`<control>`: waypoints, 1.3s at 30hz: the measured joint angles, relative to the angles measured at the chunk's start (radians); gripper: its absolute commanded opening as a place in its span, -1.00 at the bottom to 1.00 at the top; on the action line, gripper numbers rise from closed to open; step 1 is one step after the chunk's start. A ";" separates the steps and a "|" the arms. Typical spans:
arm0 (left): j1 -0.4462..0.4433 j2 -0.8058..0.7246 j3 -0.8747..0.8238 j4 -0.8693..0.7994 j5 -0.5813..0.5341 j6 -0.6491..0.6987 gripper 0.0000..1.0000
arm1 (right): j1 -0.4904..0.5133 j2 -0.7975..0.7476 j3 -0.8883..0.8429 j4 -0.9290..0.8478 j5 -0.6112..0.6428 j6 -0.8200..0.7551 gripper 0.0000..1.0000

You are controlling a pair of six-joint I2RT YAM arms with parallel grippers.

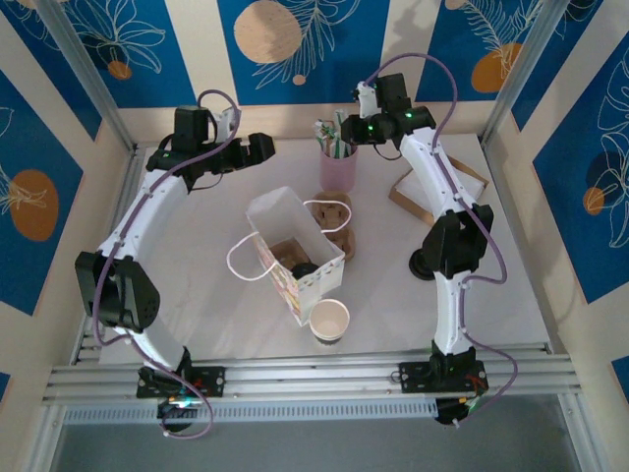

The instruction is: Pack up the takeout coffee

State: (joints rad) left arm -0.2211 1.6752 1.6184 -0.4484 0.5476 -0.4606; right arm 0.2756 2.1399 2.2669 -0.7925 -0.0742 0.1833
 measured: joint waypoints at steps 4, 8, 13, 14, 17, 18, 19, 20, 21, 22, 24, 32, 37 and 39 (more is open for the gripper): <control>0.000 0.000 0.000 0.000 0.002 0.000 1.00 | 0.000 0.009 0.005 -0.015 0.001 0.000 -0.44; 0.000 0.000 -0.004 0.003 0.002 0.000 1.00 | 0.000 0.011 0.005 -0.028 0.004 -0.001 -0.36; 0.000 0.000 -0.010 0.008 0.003 0.000 1.00 | 0.000 0.012 0.005 -0.032 0.004 0.000 -0.46; 0.000 0.000 -0.011 0.008 0.003 0.000 1.00 | -0.001 0.012 0.005 -0.032 0.004 0.000 -0.49; 0.000 0.000 -0.012 0.008 0.003 0.000 1.00 | -0.003 0.015 0.005 -0.032 0.003 0.001 -0.56; 0.000 0.000 -0.012 0.009 0.003 0.000 1.00 | -0.003 0.017 0.005 -0.032 0.003 0.001 -0.57; 0.000 0.000 -0.012 0.010 0.003 0.000 1.00 | -0.005 0.019 0.005 -0.032 0.003 0.001 -0.59; 0.000 0.000 -0.012 0.011 0.003 0.000 1.00 | -0.006 0.021 0.005 -0.033 0.003 0.001 -0.62; 0.000 0.000 -0.012 0.013 0.003 0.000 1.00 | -0.007 0.023 0.005 -0.034 0.003 0.002 -0.64; 0.000 0.000 -0.012 0.015 0.003 0.000 1.00 | -0.009 0.023 0.005 -0.035 0.003 0.002 -0.66; 0.000 0.000 -0.012 0.015 0.003 0.000 1.00 | -0.012 0.024 0.005 -0.036 0.004 0.005 -0.71; 0.000 0.000 -0.012 0.016 0.003 0.000 1.00 | -0.016 0.024 0.011 -0.043 0.005 0.004 -0.85; 0.000 0.000 -0.012 0.016 0.003 0.000 1.00 | -0.016 0.024 0.035 -0.051 0.014 0.002 -0.84; 0.000 0.000 -0.012 0.016 0.003 0.000 1.00 | -0.016 0.024 0.037 -0.054 0.016 0.000 -0.74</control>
State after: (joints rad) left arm -0.2211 1.6752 1.6062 -0.4328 0.5503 -0.4606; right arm 0.2600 2.1639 2.3043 -0.8467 -0.0586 0.1829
